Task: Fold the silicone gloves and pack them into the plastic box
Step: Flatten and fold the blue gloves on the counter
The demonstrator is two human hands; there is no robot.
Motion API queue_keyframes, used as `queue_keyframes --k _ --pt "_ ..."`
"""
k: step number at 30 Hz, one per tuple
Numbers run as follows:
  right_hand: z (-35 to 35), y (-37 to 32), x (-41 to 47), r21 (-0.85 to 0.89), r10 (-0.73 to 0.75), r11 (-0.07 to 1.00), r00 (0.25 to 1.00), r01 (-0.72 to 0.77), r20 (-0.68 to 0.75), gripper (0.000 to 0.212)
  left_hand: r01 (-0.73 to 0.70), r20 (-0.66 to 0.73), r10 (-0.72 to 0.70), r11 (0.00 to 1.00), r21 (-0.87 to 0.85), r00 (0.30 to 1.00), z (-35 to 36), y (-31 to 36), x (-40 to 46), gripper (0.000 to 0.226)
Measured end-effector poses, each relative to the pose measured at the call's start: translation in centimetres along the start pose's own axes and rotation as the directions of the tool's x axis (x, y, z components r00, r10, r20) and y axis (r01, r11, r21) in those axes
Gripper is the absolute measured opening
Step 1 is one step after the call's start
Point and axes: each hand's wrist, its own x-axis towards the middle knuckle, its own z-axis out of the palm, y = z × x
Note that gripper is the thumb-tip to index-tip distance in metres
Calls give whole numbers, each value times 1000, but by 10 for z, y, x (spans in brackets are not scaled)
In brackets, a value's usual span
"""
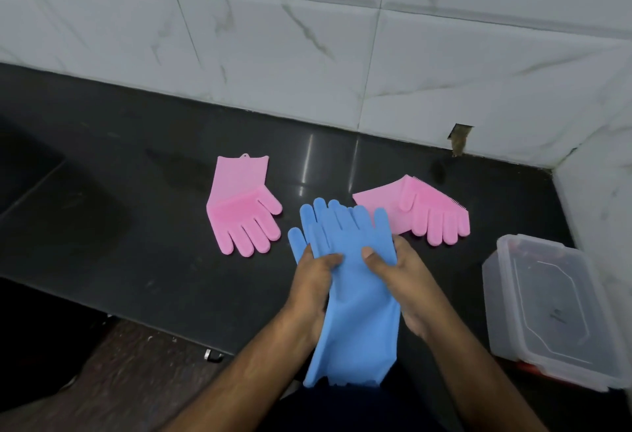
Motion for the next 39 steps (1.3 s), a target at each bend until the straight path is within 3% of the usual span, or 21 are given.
queue_keyframes --k 5,11,19,26,30,33,37,39 --pt "5 13 5 -320 -58 946 998 57 8 37 -31 -7 30 987 -157 1000 -19 -6 10 45" --pt "11 19 21 -578 -123 804 990 140 69 42 -23 -98 11 992 -124 995 -31 -16 22 46" --pt "16 29 36 -717 -159 672 982 186 106 41 -39 -120 39 999 2 992 -48 -14 35 59" --pt "19 37 53 -688 -226 705 974 174 14 43 -78 -98 77 997 -12 992 -48 -8 48 64" --pt "18 50 61 -739 -151 665 988 112 14 39 -90 -26 93 991 101 995 -47 -14 49 77" --pt "18 58 58 -717 -194 686 981 126 -12 35 -165 70 152 948 271 986 -46 -17 48 84" --pt "20 67 53 -728 -277 661 961 182 -11 29 -242 121 212 775 583 970 -38 -12 53 88" --pt "22 67 53 -739 -303 644 953 199 -8 34 -252 123 228 722 644 966 -36 -12 55 87"
